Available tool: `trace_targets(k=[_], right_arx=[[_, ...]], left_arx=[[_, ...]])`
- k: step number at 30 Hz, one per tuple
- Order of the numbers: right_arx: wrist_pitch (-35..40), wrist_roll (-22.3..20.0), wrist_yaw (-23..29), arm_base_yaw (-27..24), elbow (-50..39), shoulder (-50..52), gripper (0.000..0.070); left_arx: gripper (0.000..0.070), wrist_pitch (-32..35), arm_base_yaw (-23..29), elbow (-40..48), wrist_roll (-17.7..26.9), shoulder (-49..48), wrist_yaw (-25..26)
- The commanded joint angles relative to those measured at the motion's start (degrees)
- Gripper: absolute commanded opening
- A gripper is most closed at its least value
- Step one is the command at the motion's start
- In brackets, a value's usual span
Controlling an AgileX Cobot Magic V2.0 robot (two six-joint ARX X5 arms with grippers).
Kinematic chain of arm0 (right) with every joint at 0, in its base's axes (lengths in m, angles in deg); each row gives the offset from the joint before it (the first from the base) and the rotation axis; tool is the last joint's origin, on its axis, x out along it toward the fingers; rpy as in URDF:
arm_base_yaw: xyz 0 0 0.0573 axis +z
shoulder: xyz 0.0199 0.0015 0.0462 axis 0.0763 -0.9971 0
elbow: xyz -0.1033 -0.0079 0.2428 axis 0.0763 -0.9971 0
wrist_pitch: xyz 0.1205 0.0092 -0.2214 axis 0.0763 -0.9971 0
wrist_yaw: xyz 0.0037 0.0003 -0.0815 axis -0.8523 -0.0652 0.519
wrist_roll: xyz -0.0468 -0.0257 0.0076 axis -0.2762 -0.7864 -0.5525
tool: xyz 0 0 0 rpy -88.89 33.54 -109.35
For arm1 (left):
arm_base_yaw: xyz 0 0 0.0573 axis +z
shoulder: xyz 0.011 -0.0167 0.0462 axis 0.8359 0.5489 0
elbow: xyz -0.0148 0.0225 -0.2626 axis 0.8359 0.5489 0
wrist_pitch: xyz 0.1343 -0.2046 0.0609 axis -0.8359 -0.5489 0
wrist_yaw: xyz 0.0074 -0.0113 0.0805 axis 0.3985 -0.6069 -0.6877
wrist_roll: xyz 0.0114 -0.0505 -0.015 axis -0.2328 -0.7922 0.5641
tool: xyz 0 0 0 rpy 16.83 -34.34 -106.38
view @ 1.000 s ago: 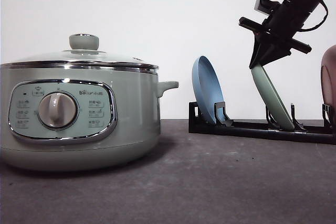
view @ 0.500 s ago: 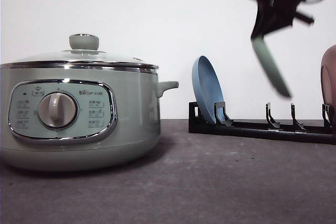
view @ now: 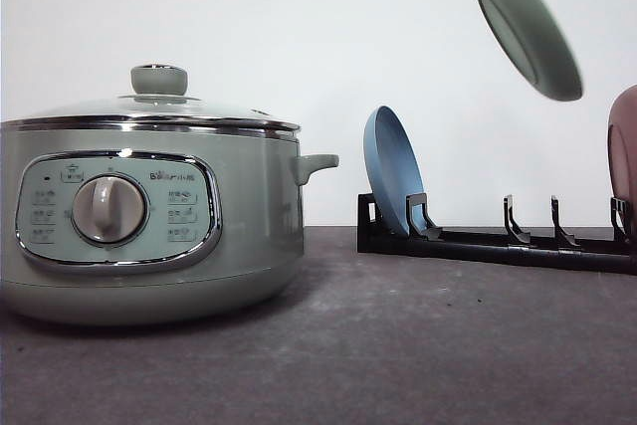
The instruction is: Transfer potato from steamer to green plate
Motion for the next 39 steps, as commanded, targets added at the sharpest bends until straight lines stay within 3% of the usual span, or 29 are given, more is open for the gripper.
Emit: trace_targets(k=[1,7,15,28,39], right_arx=[[-2.99,-5.87,2.08,2.23,1.49,0.22,0.0004],[-15.23,-9.69,10.2,11.96,1.43,1.56,0.0004],[-20.36,-9.04,20.43,24.47,-4.83,1.56,0.0004],[-11.92,-2.66,27.78,40.01,-26.39,1.46,0.0004],[-3.49,-1.48,27.86,44.08,-35.69,0.26,0.0004]], left_arx=[[0.0514,0.5,-0.11,-1.31,0.71,0.31,0.29],[0.0514,0.5,-0.11,-1.31,0.71,0.31,0.29],[0.0514,0.5,-0.11,-1.31,0.72,0.31,0.28],[0.0514,0.52,-0.11,-1.31,0.72,0.31,0.28],[0.0514,0.52,-0.11,-1.31,0.7,0.31,0.28]])
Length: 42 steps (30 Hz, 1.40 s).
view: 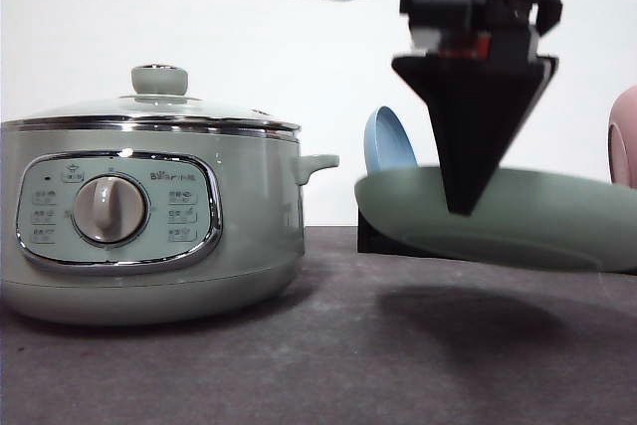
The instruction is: Transfer potato from steamer to green plate
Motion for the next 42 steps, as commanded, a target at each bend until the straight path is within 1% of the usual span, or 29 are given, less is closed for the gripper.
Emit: trace_targets(k=[1,6,10,19,21,24,26,27,34,36,42], right_arx=[[1.12,0.92,0.5,0.68,-0.17,-1.6,0.0004],[3.04,0.97,0.36,0.68,-1.37,-3.87,0.0004],[3.9,1.01,-1.28,0.94,-1.69,-5.98,0.0004],[4.27,1.2,-8.2,1.09,-1.69,-9.98,0.0014],[4.48,1.24,-9.22,1.09,-1.69,-10.07,0.0075],[4.48,1.66,-9.16,1.09,-1.69,-10.07,0.0253],[4.49,1.93,-9.09,1.06,-1.69,-10.07,0.0323],[4.5,1.91,-9.09,1.03,-1.69,-10.07,0.0348],[4.46,1.81,-8.32,0.89,-0.69,-8.05,0.035],[4.37,1.73,-7.41,0.67,0.41,-6.38,0.035],[4.31,1.09,-7.61,-1.54,5.15,-1.02,0.035]], left_arx=[[0.0514,0.51,-0.11,-1.31,0.68,0.31,0.28],[0.0514,0.51,-0.11,-1.31,0.7,0.31,0.28],[0.0514,0.5,-0.11,-1.3,0.68,0.31,0.28],[0.0514,0.5,-0.11,-1.31,0.7,0.31,0.28],[0.0514,0.5,-0.11,-1.31,0.68,0.31,0.28],[0.0514,0.5,-0.11,-1.31,0.7,0.31,0.28],[0.0514,0.5,-0.11,-1.31,0.7,0.31,0.28],[0.0515,0.5,-0.11,-1.31,0.7,0.31,0.28],[0.0515,0.5,-0.11,-1.3,0.68,0.31,0.28],[0.0514,0.5,-0.11,-1.31,0.68,0.31,0.28],[0.0514,0.5,-0.11,-1.31,0.66,0.31,0.28]])
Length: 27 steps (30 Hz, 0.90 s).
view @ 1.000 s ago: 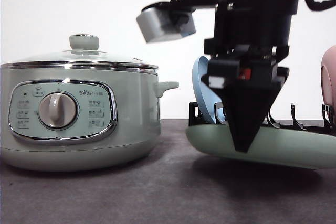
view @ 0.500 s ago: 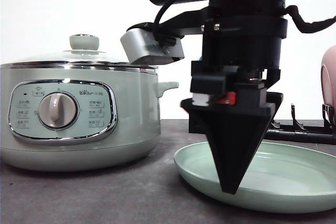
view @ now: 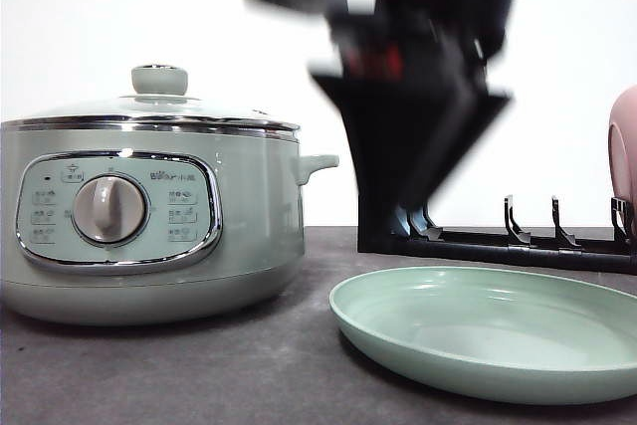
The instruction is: Transfer potato from steamer to green plate
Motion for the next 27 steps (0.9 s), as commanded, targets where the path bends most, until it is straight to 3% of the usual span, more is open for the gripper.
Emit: trace_targets(k=[1,6,12,16,19,27], right_arx=[[0.16,-0.33,-0.02,-0.41,2.02,0.58,0.035],[2.13,-1.22,-6.49,-4.84,5.9,4.26,0.035],[10.82,-0.38,-24.89,-12.42,7.3,7.99,0.035],[14.51,0.55,-32.73,-16.03,7.3,9.72,0.035],[14.61,0.63,-35.55,-17.99,7.29,10.42,0.035],[13.32,0.42,-35.92,-18.8,7.28,10.53,0.035]], left_arx=[[0.0515,0.5,-0.11,-1.31,0.66,0.31,0.28],[0.0514,0.5,-0.11,-1.29,0.66,0.31,0.28],[0.0514,0.48,-0.11,-1.31,0.63,0.31,0.28],[0.0514,0.46,-0.11,-1.31,0.62,0.31,0.28],[0.0515,0.46,-0.11,-1.31,0.48,0.31,0.28],[0.0514,0.48,-0.11,-1.29,0.48,0.31,0.28]])
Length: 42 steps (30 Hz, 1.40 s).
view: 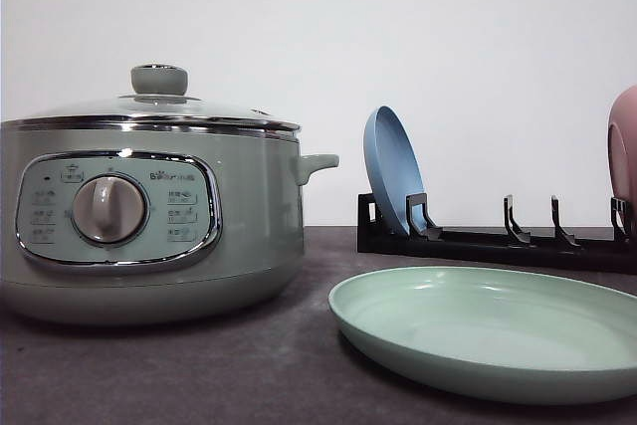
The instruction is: Transfer potato from steamer to green plate
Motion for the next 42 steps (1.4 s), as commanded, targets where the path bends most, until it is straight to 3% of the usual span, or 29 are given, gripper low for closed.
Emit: trace_targets(k=[1,9,14,24,30,42], right_arx=[[0.32,0.17,-0.24,0.52,1.07,-0.46,0.035],[0.21,0.17,-0.15,0.53,1.07,-0.46,0.035],[0.06,0.17,-0.15,0.53,1.07,-0.46,0.035],[-1.93,-0.63,-0.11,0.53,1.07,-0.46,0.035],[-2.77,-0.73,-0.11,0.53,1.07,-0.46,0.035],[-3.29,-0.77,-0.11,0.53,1.07,-0.48,0.035]], left_arx=[[0.0515,0.48,-0.11,-1.3,0.5,0.31,0.28],[0.0516,0.96,-0.11,-1.61,-0.35,0.6,0.21],[0.0522,0.11,-0.32,-7.13,-1.89,4.72,-1.87],[0.0521,-12.41,-4.81,-31.52,-0.23,24.13,-7.67],[0.052,-17.76,-9.96,-42.99,0.7,35.92,-14.65],[0.0519,-20.12,-16.99,-49.62,2.02,51.37,-22.64]])
